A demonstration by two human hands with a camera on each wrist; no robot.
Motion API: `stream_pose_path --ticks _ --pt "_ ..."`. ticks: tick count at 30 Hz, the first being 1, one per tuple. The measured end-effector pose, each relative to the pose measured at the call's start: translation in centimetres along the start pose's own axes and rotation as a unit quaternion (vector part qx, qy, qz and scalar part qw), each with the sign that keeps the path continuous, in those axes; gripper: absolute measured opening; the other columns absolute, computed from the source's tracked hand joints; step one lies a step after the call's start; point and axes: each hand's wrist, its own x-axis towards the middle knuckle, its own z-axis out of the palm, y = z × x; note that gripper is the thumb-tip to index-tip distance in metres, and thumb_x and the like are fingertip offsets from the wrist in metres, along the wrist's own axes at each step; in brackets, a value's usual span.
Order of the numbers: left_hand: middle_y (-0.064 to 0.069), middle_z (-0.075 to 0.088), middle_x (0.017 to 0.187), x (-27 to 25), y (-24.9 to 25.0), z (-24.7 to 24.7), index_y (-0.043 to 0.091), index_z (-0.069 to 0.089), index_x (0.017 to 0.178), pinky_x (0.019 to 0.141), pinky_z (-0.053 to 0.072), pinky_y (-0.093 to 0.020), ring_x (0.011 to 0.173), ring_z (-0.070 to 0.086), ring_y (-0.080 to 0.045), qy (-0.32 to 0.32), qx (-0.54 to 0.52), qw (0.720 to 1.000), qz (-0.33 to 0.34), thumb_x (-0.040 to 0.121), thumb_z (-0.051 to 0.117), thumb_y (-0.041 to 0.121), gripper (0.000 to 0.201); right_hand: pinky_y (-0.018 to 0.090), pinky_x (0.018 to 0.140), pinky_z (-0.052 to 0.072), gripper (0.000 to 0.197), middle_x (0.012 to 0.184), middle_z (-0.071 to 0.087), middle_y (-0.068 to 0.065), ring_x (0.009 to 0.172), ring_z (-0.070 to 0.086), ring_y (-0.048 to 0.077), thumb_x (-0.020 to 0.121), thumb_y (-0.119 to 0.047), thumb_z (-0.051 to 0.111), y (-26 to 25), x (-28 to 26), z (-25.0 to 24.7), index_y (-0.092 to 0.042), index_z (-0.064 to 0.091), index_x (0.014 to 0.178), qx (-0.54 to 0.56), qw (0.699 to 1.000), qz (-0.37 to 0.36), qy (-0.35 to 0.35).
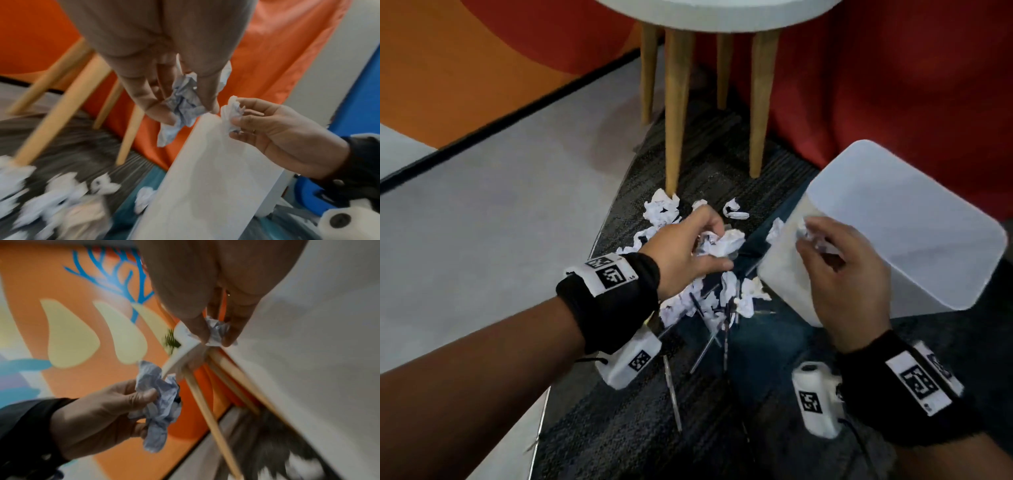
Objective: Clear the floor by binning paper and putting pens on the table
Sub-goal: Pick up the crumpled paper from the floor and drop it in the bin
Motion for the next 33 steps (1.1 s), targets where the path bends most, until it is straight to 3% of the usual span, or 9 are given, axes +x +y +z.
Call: stream_pose_path --ticks 3,9,12,14,16,19,27,31,33 --pt "-0.005 0.06 0.094 2.2 5.5 -0.1 0.028 0.046 0.097 0.073 0.044 -0.029 0.082 0.053 -0.019 0.031 -0.022 0.997 0.071 0.082 0.072 0.031 0.03 0.006 0.081 0.047 0.034 0.108 0.062 -0.006 0.092 0.057 -0.004 0.087 -0.001 0.063 0.0 2.8 -3.5 -0.016 0.068 0.118 -0.031 0.998 -0.023 0.051" --pt "0.013 0.056 0.082 6.1 11.4 2.7 0.026 0.048 0.096 0.063 0.039 -0.006 0.07 0.051 0.005 0.077 -0.079 0.985 0.134 0.086 0.067 0.018 0.023 0.023 0.078 0.051 0.04 0.104 0.059 -0.013 0.091 0.061 0.006 0.086 -0.011 0.066 2.0 4.3 -5.8 -0.024 0.064 0.123 -0.076 0.994 0.04 0.07" --pt "0.014 0.051 0.08 7.4 12.1 4.1 0.025 0.049 0.099 0.06 0.036 -0.005 0.065 0.048 0.006 0.093 -0.098 0.981 0.141 0.088 0.064 0.016 0.021 0.02 0.08 0.043 0.049 0.111 0.063 -0.009 0.095 0.061 0.012 0.084 -0.017 0.07 2.9 4.1 -5.8 -0.026 0.058 0.13 -0.089 0.993 0.068 0.041" --pt "0.012 0.053 0.092 8.0 12.1 4.8 0.023 0.052 0.108 0.066 0.035 -0.008 0.073 0.048 0.005 0.09 -0.085 0.982 0.144 0.089 0.063 0.017 0.023 0.025 0.084 0.044 0.055 0.117 0.06 -0.01 0.1 0.059 0.012 0.085 -0.022 0.071 3.2 4.0 -5.7 -0.027 0.05 0.136 -0.077 0.993 0.085 0.038" --pt "0.007 0.055 0.115 8.6 11.9 5.5 0.023 0.051 0.126 0.08 0.039 -0.01 0.095 0.053 -0.001 0.046 -0.058 0.987 0.139 0.09 0.061 0.017 0.037 0.033 0.091 0.046 0.055 0.121 0.058 -0.01 0.105 0.057 0.013 0.087 -0.022 0.067 3.3 4.0 -5.5 -0.025 0.046 0.138 -0.063 0.992 0.086 0.064" --pt "0.006 0.042 0.145 8.8 11.3 6.1 0.024 0.04 0.142 0.098 0.027 -0.011 0.129 0.041 -0.008 -0.022 0.023 0.987 0.154 0.091 0.059 0.016 0.055 0.039 0.095 0.047 0.049 0.123 0.057 -0.008 0.108 0.056 0.013 0.09 -0.02 0.06 3.2 4.1 -5.5 -0.026 0.045 0.137 -0.041 0.989 0.105 0.098" --pt "0.008 0.044 0.145 9.0 9.3 6.0 0.024 0.043 0.141 0.088 0.022 -0.001 0.125 0.044 -0.008 -0.016 0.052 0.982 0.183 0.089 0.061 0.012 0.056 0.043 0.097 0.045 0.042 0.123 0.057 -0.005 0.109 0.055 0.015 0.091 -0.022 0.056 3.0 4.4 -5.1 -0.027 0.048 0.132 -0.074 0.986 0.113 0.096" --pt "0.004 0.053 0.131 8.9 9.0 5.8 0.024 0.053 0.131 0.101 0.035 -0.016 0.117 0.051 -0.012 -0.014 0.026 0.981 0.19 0.085 0.062 0.008 0.05 0.043 0.098 0.044 0.038 0.123 0.057 -0.005 0.112 0.054 0.017 0.091 -0.023 0.054 2.8 4.1 -5.0 -0.027 0.051 0.128 -0.091 0.986 0.112 0.087" --pt "0.006 0.055 0.117 8.3 8.7 5.2 0.023 0.059 0.122 0.098 0.043 -0.025 0.106 0.055 -0.01 0.004 -0.007 0.981 0.196 0.083 0.061 0.005 0.043 0.047 0.098 0.044 0.036 0.123 0.057 -0.004 0.114 0.053 0.022 0.09 -0.028 0.053 2.8 4.0 -4.8 -0.028 0.054 0.125 -0.119 0.985 0.104 0.075"
